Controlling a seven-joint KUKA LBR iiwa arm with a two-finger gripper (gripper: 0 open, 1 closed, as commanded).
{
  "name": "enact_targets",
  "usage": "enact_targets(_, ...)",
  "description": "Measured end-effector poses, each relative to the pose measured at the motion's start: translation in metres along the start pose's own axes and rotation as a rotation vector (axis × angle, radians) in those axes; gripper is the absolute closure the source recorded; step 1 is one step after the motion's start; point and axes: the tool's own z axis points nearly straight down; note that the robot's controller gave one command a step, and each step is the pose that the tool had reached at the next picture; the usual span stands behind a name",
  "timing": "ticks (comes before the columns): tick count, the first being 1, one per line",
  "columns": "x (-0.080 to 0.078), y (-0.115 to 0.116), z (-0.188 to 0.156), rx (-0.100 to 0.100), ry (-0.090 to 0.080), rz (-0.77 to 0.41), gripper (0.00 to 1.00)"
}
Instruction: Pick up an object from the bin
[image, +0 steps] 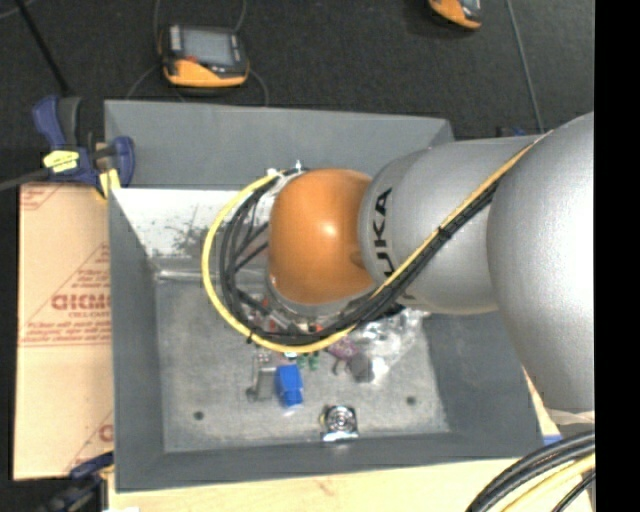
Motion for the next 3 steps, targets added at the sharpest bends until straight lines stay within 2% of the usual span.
enact_targets(1, -0.012, -0.072, 0.01, 0.004, -0.006, -0.141, 0.0)
enact_targets(2, -0.013, -0.102, 0.084, 0.002, -0.004, -0.445, 0.0)
enact_targets(3, -0.019, -0.074, 0.082, 0.002, -0.011, -0.73, 0.0)
